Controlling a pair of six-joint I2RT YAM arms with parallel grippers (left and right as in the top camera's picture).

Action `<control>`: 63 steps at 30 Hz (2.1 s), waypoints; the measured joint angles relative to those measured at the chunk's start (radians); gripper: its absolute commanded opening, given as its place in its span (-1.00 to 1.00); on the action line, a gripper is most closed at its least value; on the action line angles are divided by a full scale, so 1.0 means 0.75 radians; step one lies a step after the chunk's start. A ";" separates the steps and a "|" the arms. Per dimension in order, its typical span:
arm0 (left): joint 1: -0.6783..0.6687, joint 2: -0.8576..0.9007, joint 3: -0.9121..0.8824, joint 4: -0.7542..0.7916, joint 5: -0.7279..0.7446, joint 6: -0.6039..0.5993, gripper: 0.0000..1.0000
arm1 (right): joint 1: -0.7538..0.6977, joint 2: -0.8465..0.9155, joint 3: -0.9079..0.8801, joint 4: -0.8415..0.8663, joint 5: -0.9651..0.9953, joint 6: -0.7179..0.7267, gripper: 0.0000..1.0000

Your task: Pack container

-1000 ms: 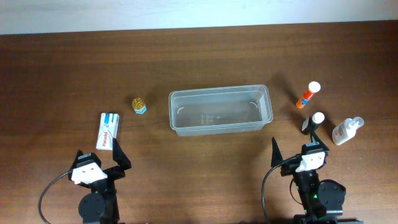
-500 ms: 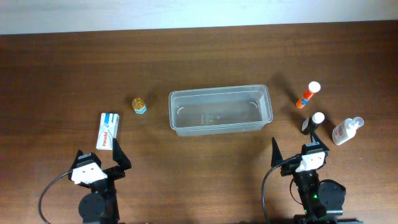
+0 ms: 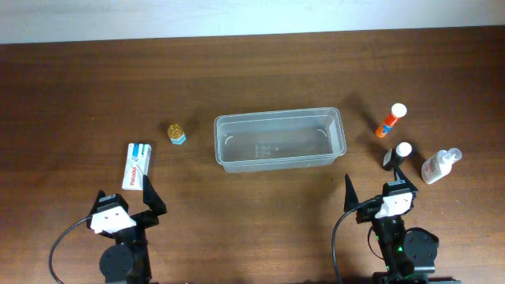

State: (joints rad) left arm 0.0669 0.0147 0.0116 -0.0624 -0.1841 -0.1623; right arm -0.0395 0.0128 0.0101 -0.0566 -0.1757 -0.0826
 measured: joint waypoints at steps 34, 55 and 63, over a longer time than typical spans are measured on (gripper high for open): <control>0.000 0.000 0.000 0.000 0.000 0.000 0.99 | 0.001 0.000 0.000 0.001 0.000 0.008 0.97; 0.000 0.820 0.820 -0.367 0.001 -0.001 0.99 | 0.000 1.271 1.394 -1.034 0.098 0.143 0.97; 0.000 1.346 1.395 -1.013 0.060 0.000 0.99 | 0.000 1.742 1.874 -1.509 0.099 0.129 0.97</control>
State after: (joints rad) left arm 0.0669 1.0245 1.0576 -0.8223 -0.1390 -0.1623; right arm -0.0395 1.3193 1.4158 -1.1881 -0.1017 0.0143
